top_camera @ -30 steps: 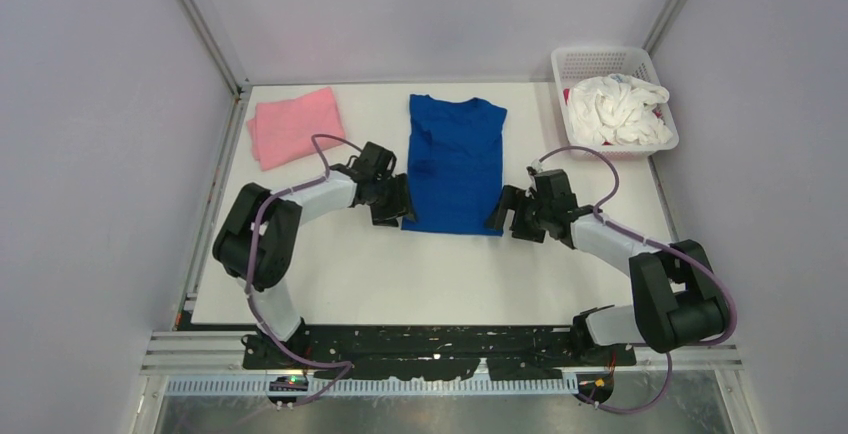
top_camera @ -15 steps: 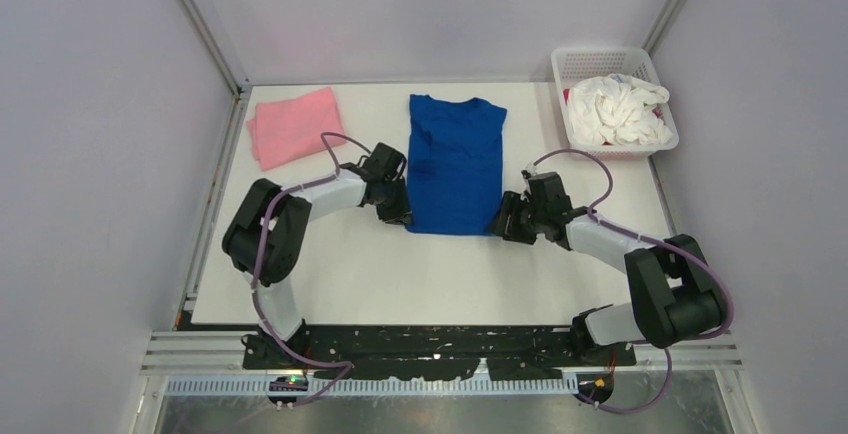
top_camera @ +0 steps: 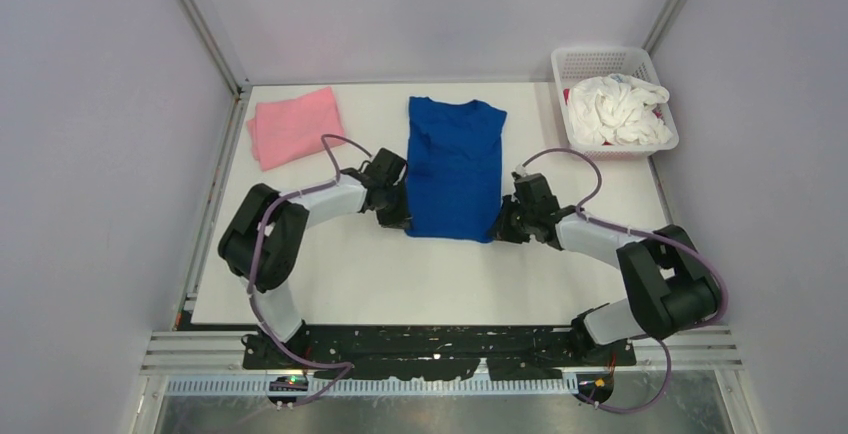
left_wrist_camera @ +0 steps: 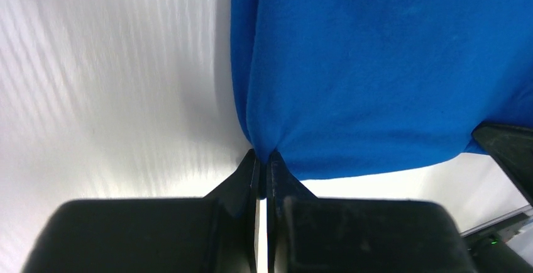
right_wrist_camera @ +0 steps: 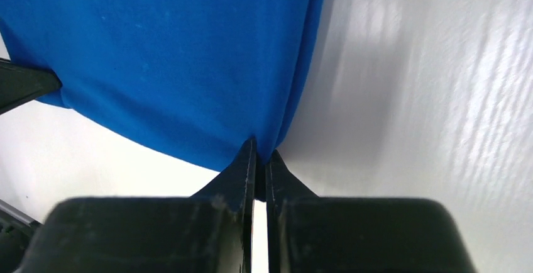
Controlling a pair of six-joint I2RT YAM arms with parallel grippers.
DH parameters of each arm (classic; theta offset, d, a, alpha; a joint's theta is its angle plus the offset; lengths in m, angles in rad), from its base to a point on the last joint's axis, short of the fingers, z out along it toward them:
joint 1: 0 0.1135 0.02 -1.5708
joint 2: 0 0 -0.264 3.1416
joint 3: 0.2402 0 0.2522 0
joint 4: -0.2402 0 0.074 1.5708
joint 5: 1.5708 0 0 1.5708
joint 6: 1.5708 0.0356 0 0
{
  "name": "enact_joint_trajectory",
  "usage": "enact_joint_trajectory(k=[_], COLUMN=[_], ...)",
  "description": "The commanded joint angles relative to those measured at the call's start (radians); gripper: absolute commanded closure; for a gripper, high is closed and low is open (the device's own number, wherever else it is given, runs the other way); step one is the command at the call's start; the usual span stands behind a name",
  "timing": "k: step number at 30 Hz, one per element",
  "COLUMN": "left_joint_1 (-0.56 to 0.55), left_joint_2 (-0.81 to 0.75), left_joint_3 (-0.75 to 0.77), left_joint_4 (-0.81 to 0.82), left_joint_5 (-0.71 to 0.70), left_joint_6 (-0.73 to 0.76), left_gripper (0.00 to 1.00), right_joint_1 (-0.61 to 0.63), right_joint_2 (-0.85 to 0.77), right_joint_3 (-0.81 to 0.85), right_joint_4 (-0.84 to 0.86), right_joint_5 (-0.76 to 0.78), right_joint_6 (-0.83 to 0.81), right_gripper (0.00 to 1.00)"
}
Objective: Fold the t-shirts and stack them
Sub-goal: Grab one side of the 2/3 rectangular tshirt with both arms, then fold the long partially folded tshirt into a neat square
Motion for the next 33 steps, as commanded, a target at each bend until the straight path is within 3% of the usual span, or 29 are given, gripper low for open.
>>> enact_joint_trajectory(k=[1,8,15,20,25,33], left_joint_1=[-0.059,-0.169,-0.26,-0.262,-0.261,-0.201], left_joint_2=[-0.131,-0.479,-0.804,-0.992,-1.06,-0.945], left_joint_3=[-0.138,-0.4,-0.457,-0.45,-0.388,-0.231], left_joint_4=[-0.074,-0.147,-0.321,-0.37,-0.36,-0.307], left_joint_5=[-0.071,-0.126,-0.099,-0.13,-0.24,-0.385], left_joint_6=[-0.006,-0.067,-0.105,-0.14,-0.13,-0.108], left_gripper=[1.0,1.0,1.0,1.0,1.0,1.0], right_joint_1=[0.072,0.254,0.426,0.44,0.439,0.346], right_joint_2=[-0.104,-0.408,-0.667,-0.765,-0.78,-0.631], right_joint_3=[-0.036,-0.118,-0.134,-0.092,-0.01,0.129], right_joint_4=[-0.113,-0.306,-0.374,-0.37,-0.357,-0.307], right_joint_5=[0.007,0.033,-0.051,-0.036,0.07,0.098], right_joint_6=[-0.023,0.035,0.1,0.105,0.082,-0.001], right_gripper=[0.95,0.95,0.95,0.95,0.95,0.95])
